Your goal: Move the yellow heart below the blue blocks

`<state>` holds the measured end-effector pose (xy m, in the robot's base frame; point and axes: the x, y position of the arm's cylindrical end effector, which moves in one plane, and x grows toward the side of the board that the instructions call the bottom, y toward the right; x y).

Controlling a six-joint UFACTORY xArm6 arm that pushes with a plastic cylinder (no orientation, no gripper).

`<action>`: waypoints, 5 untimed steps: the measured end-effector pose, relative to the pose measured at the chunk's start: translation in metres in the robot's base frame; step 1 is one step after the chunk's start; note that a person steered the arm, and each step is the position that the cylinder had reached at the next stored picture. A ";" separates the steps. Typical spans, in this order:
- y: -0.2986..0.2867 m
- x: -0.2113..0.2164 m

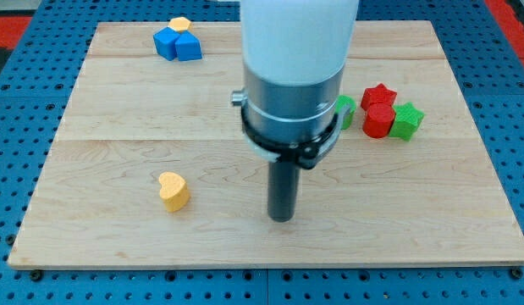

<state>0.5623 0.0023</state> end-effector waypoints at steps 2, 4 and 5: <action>-0.121 -0.011; -0.186 -0.073; -0.220 -0.094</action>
<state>0.4687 -0.2182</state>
